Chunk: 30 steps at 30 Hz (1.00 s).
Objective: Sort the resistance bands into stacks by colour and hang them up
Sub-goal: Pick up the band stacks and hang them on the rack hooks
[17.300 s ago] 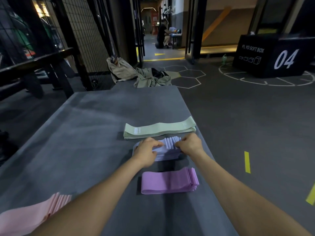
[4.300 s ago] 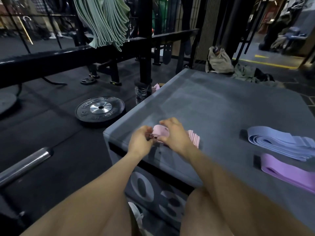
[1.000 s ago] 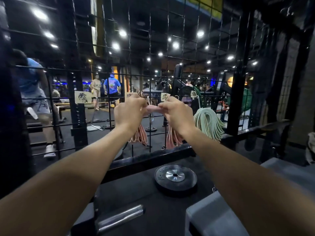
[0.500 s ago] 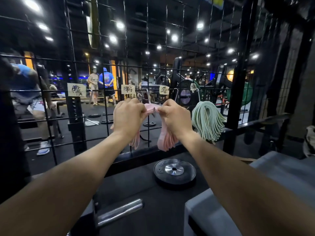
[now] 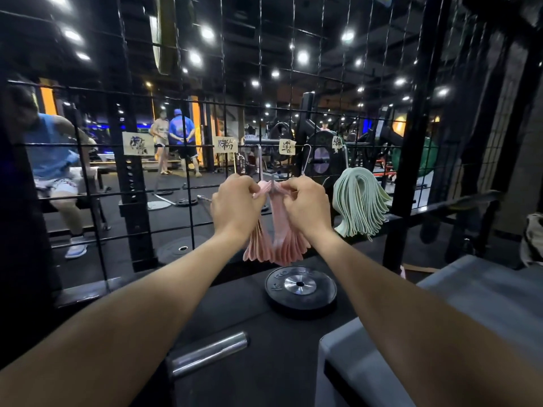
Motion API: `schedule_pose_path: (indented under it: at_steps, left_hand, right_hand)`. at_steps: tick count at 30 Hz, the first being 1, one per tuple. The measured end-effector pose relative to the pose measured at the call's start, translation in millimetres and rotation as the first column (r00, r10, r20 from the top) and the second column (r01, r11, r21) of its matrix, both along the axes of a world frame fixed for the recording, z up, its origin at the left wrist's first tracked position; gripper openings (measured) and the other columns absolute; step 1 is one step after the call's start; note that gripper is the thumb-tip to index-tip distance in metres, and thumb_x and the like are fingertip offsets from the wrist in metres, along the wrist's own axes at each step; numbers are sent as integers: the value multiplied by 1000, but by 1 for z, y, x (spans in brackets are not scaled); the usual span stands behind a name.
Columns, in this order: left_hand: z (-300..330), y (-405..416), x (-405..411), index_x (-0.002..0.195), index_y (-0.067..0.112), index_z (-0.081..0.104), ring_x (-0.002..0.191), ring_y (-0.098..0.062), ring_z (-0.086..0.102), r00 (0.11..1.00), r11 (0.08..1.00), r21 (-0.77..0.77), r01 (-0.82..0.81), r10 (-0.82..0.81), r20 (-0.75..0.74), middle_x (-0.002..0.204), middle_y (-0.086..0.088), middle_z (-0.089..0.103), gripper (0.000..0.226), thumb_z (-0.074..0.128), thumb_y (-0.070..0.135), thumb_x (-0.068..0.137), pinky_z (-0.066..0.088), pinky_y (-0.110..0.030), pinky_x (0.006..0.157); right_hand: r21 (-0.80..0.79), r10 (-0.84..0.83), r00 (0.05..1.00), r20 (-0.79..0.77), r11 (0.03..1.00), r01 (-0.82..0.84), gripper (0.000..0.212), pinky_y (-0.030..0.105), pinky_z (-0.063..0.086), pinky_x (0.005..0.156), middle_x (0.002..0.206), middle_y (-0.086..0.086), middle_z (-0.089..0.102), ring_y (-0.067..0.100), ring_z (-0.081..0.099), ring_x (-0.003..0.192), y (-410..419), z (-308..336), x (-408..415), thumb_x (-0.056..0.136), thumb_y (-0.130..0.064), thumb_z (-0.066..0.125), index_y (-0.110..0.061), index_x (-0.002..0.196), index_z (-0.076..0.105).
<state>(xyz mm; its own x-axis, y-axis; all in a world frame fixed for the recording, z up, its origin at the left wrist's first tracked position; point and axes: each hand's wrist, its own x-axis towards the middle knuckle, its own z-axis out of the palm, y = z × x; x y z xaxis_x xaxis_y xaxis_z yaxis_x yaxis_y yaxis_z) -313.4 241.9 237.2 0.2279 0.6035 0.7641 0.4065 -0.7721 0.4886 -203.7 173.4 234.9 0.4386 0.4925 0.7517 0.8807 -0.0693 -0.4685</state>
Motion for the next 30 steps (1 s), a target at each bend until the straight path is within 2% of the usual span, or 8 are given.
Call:
schedule_pose_path:
  at_steps: [3, 7, 11, 19, 21, 24, 26, 30]
  left_hand:
    - [-7, 0, 2, 86, 17, 68, 87, -13, 60, 996, 996, -71, 45, -39, 82, 97, 2, 65, 14, 70, 30, 81, 46, -35, 89]
    - [-14, 4, -1, 89, 16, 63, 81, -11, 59, 968, 974, -102, 202, -183, 172, 96, -2, 64, 13, 71, 20, 81, 52, -31, 80]
    - [-27, 8, -3, 102, 15, 60, 87, -12, 57, 956, 959, -111, 262, -242, 168, 102, -3, 62, 26, 66, 2, 80, 48, -22, 78]
    - [-34, -1, 2, 95, 18, 59, 81, -10, 55, 919, 929, -100, 357, -330, 217, 95, 2, 59, 27, 64, -3, 79, 44, -18, 74]
    - [-37, -1, 2, 101, 16, 61, 86, -10, 56, 924, 928, -127, 350, -320, 210, 101, 0, 61, 29, 64, -4, 79, 44, -19, 77]
    - [-40, -4, -1, 116, 13, 60, 99, -8, 56, 917, 908, -171, 383, -350, 192, 115, -1, 59, 35, 61, -2, 84, 48, -24, 87]
    - [-42, -10, -4, 124, 12, 55, 104, -7, 54, 908, 895, -183, 408, -377, 181, 122, 0, 55, 35, 58, 6, 90, 47, -25, 92]
    - [-44, -29, -7, 126, 14, 52, 104, -7, 47, 935, 933, -132, 335, -313, 164, 126, -1, 49, 36, 55, 8, 91, 44, -29, 97]
  right_hand:
    - [31, 53, 995, -83, 998, -51, 15, 40, 54, 78, 96, 2, 68, 18, 62, 87, 5, -9, -2, 87, -10, 59, -14, 97, 69]
    - [7, 136, 978, -156, 991, -137, 21, 36, 54, 81, 94, -1, 65, 15, 62, 86, 2, -9, -1, 82, -7, 64, -15, 102, 64]
    - [-90, 99, 977, -187, 989, -117, 26, 28, 48, 74, 93, -2, 61, 15, 59, 83, -4, -13, -5, 82, -8, 64, -15, 106, 58]
    - [-101, 74, 981, -181, 991, -93, 30, 22, 42, 67, 97, -1, 62, 14, 59, 82, -10, -11, -6, 83, -2, 56, -14, 111, 59]
    - [-145, 96, 975, -201, 981, -126, 41, 23, 47, 72, 109, 1, 64, 16, 62, 89, -10, -14, -5, 84, -1, 59, -14, 123, 57]
    - [-187, 118, 962, -246, 968, -166, 55, 36, 50, 94, 126, 3, 60, 21, 61, 106, -11, -18, -4, 85, -1, 61, -18, 136, 49]
    - [-199, 124, 960, -252, 964, -177, 55, 39, 50, 96, 122, 1, 61, 19, 60, 104, -15, -20, -3, 86, -2, 62, -21, 136, 48]
    - [-195, 74, 971, -227, 974, -120, 51, 33, 52, 90, 117, 1, 61, 14, 58, 97, -34, -22, -2, 87, -5, 62, -20, 134, 51]
